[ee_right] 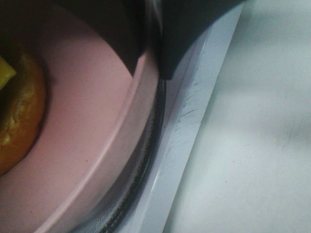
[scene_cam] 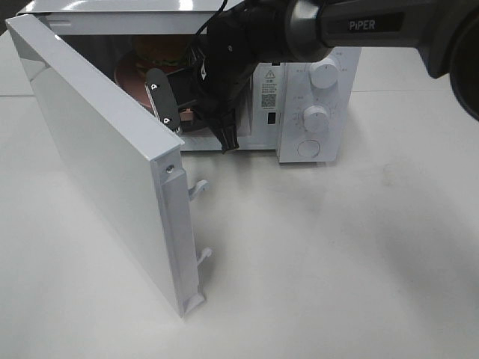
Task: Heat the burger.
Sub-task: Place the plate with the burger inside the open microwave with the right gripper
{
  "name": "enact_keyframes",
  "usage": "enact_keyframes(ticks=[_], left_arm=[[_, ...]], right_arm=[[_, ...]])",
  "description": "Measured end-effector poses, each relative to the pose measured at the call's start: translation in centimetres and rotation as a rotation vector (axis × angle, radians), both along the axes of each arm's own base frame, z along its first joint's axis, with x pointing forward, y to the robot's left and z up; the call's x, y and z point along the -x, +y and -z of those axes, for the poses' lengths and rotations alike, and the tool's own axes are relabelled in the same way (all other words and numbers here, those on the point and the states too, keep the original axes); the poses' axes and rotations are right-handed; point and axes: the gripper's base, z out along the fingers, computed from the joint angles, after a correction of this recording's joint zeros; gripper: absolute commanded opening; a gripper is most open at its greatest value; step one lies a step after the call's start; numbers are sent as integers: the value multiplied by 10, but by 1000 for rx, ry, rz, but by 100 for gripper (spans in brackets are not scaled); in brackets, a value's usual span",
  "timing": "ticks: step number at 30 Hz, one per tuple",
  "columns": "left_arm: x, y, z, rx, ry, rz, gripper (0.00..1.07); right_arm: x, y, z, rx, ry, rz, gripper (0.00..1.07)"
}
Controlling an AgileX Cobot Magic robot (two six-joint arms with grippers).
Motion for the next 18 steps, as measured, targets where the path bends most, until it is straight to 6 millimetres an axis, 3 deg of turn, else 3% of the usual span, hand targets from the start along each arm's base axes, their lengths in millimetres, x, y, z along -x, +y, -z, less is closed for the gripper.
enact_keyframes(ticks=[12,17,18], left_arm=[[0,0,0,0,-1,0,98],[0,0,0,0,-1,0,98],[0,0,0,0,-1,0,98]], right_arm=[[-12,7,17,2,3,23,5],[-13,9,19,-12,-3,27,17],[-15,10,18,-28,-16,29,24]])
